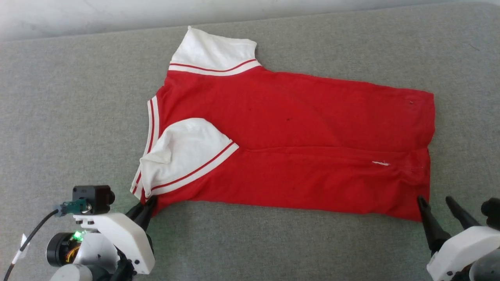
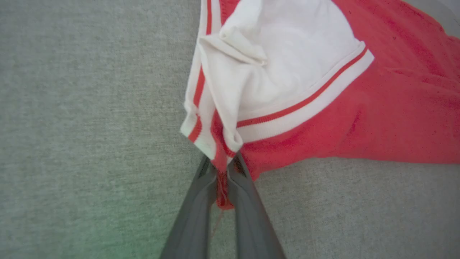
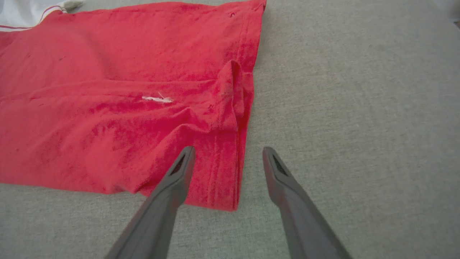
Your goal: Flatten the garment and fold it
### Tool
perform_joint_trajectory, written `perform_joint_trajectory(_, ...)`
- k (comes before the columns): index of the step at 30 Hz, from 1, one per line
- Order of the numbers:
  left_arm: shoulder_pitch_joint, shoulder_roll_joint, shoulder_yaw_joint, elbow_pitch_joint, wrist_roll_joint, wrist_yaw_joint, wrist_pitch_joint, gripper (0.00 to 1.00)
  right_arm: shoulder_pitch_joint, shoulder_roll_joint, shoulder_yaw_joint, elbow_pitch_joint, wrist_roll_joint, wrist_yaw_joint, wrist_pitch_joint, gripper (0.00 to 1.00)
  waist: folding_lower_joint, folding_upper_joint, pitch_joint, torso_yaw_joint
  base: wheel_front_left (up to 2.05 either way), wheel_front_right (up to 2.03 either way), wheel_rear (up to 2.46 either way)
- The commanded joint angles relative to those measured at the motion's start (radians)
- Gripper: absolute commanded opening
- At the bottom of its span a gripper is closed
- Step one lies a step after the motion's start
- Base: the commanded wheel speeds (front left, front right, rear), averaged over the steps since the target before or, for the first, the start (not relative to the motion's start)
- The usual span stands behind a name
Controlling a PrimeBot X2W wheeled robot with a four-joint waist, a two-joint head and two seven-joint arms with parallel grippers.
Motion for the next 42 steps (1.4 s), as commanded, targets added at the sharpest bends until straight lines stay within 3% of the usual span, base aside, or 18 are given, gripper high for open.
perform_joint_trajectory(1,0.012,-0.002,-0.004,0.008,-0.004,0.006,0.000,0.00,0.010,0.008,-0.004,0.003,0.018,-0.001,0.016,1.00,-0.0001,0.0000,0.006,0.006,0.00,0.00,0.00)
perform_joint_trajectory(7,-0.019,-0.003,-0.011,0.001,-0.003,0.001,-0.001,0.00,0.015,0.024,0.000,0.042,0.053,-0.001,0.069,1.00,-0.0001,0.0000,0.041,0.021,0.00,0.00,0.00)
perform_joint_trajectory(8,-0.025,-0.003,-0.010,0.000,-0.003,0.001,-0.001,0.00,0.009,0.026,0.001,0.048,0.058,-0.001,0.070,0.94,-0.0001,0.0000,0.047,0.021,0.00,0.00,0.00)
perform_joint_trajectory(9,-0.032,-0.003,-0.010,-0.001,-0.003,0.000,-0.001,0.00,0.000,0.027,0.002,0.056,0.066,-0.001,0.070,0.56,-0.0001,0.0000,0.054,0.021,0.00,0.00,0.00)
perform_joint_trajectory(11,-0.047,-0.004,-0.010,-0.003,-0.004,-0.002,-0.004,0.00,-0.018,0.029,0.005,0.072,0.075,-0.001,0.067,0.00,-0.0001,0.0000,0.066,0.023,0.00,0.00,0.00)
perform_joint_trajectory(20,-0.040,-0.021,0.025,-0.028,-0.063,-0.002,-0.018,0.00,-0.071,-0.012,0.009,0.055,0.079,-0.001,0.071,0.00,-0.0001,0.0000,0.062,0.015,0.00,0.00,0.00)
perform_joint_trajectory(27,0.054,-0.023,0.071,-0.127,-0.099,0.034,-0.023,0.00,-0.033,-0.060,-0.022,-0.049,0.113,-0.001,0.151,0.00,-0.0001,0.0000,0.009,0.026,0.00,0.00,0.00)
perform_joint_trajectory(36,0.267,-0.053,0.088,-0.216,-0.142,0.097,-0.009,0.00,0.095,-0.020,-0.097,-0.109,0.141,-0.001,0.290,0.00,-0.0001,0.0000,-0.028,0.054,0.00,0.00,0.00)
perform_joint_trajectory(42,0.357,-0.094,0.075,-0.224,-0.199,0.098,-0.001,0.00,0.148,0.007,-0.143,-0.119,0.132,-0.001,0.326,0.00,-0.0001,0.0000,-0.037,0.073,0.00,0.00,0.00)
